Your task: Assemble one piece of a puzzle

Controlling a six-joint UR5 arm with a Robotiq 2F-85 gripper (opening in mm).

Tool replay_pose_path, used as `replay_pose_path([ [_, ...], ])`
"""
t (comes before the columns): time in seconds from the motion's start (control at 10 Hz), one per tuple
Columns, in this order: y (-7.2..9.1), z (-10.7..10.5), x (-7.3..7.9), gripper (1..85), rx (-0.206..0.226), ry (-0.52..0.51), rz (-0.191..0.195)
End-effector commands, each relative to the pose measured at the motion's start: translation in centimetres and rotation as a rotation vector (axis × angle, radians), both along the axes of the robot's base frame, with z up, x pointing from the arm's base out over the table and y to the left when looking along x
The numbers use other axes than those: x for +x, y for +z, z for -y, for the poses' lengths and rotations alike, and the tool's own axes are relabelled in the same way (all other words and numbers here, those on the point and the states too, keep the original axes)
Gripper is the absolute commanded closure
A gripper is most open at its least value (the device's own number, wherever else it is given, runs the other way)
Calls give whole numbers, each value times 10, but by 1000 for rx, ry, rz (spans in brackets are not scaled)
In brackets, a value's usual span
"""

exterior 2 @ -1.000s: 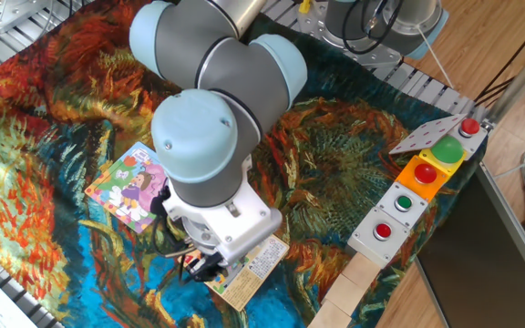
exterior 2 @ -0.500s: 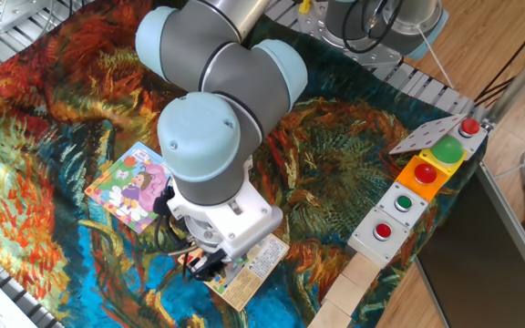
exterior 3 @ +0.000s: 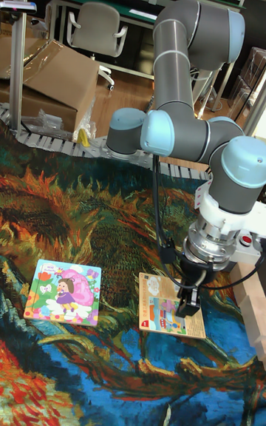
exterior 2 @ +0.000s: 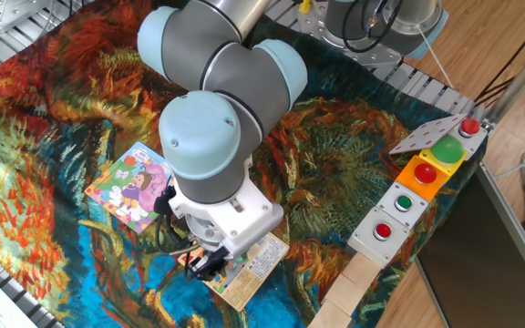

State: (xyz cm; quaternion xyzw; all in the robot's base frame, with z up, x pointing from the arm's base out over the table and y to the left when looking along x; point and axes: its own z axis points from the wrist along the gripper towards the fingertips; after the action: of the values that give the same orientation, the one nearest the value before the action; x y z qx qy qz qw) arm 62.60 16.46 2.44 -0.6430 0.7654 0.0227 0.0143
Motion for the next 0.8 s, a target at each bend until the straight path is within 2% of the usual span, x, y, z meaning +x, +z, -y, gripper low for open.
replay_pose_path([
  [0.0, -7, -3, -8, 403, 14, -5, -6],
  [0.4, -12, -8, -12, 403, 29, 5, -9],
  [0.7, -13, -4, -8, 403, 11, 39, 10],
])
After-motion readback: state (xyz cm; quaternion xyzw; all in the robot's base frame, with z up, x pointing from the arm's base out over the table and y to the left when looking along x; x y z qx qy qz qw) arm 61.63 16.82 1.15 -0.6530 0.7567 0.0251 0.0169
